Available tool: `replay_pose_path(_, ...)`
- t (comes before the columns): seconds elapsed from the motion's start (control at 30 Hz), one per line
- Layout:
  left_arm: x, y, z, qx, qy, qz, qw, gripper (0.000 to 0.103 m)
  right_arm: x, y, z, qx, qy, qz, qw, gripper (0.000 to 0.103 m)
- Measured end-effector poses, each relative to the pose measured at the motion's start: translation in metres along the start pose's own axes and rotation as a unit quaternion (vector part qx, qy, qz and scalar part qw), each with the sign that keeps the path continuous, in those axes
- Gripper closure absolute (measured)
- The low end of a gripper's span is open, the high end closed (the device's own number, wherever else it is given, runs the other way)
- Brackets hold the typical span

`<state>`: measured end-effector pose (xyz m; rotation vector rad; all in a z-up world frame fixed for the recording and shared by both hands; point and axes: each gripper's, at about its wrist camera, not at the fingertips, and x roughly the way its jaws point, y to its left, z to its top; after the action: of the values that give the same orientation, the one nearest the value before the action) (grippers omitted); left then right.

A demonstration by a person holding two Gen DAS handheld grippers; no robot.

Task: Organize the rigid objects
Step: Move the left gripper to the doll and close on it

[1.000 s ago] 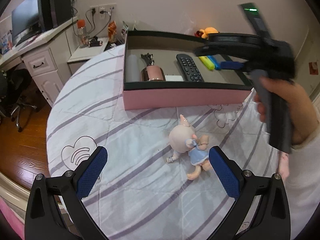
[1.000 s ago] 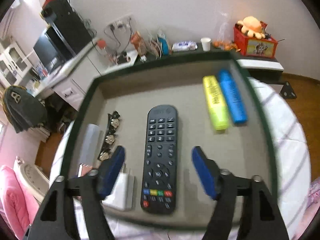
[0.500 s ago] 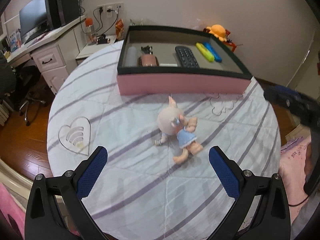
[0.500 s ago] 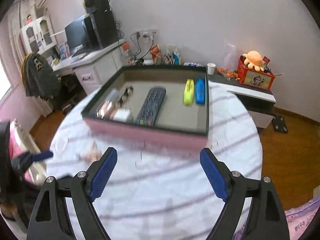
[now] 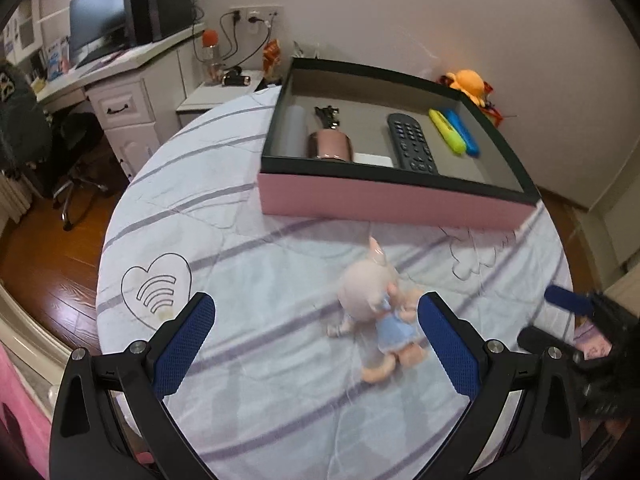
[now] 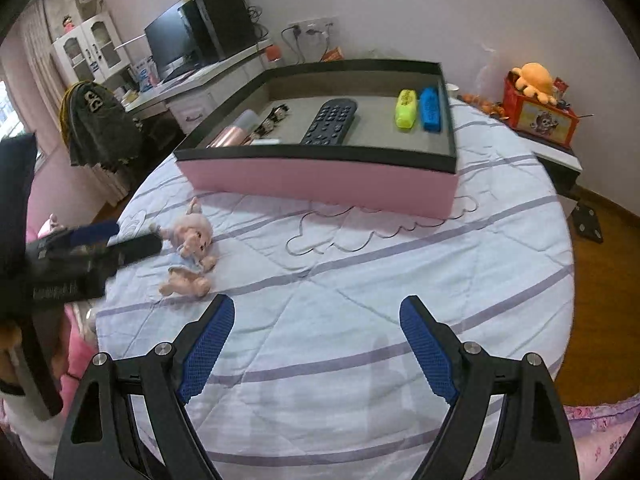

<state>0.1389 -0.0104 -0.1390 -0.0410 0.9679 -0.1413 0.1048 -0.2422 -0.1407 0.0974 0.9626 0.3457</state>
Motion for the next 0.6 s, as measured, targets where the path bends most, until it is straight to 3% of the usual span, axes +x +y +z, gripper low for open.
replay_pose_path(0.07, 0.008, 0.006, 0.001, -0.005, 0.008, 0.019, 0.9998, 0.000, 0.003, 0.001, 0.000, 0.000, 0.004, 0.002, 1.000, 0.017)
replay_pose_path(0.17, 0.012, 0.020, -0.001, -0.024, 0.015, -0.003, 0.9996, 0.000, 0.010, 0.005, 0.002, -0.002, 0.009, 0.008, 1.000, 0.017)
replay_pose_path(0.37, 0.005, 0.038, -0.010, -0.027, 0.019, -0.011, 0.9994, 0.000, 0.024, 0.023, 0.006, -0.017, 0.023, 0.020, 0.999, 0.017)
replay_pose_path(0.6, 0.001, 0.064, -0.020, -0.039, 0.025, 0.012, 0.9989, 0.000, 0.038, 0.053, 0.007, -0.036, 0.038, 0.028, 0.998, 0.017)
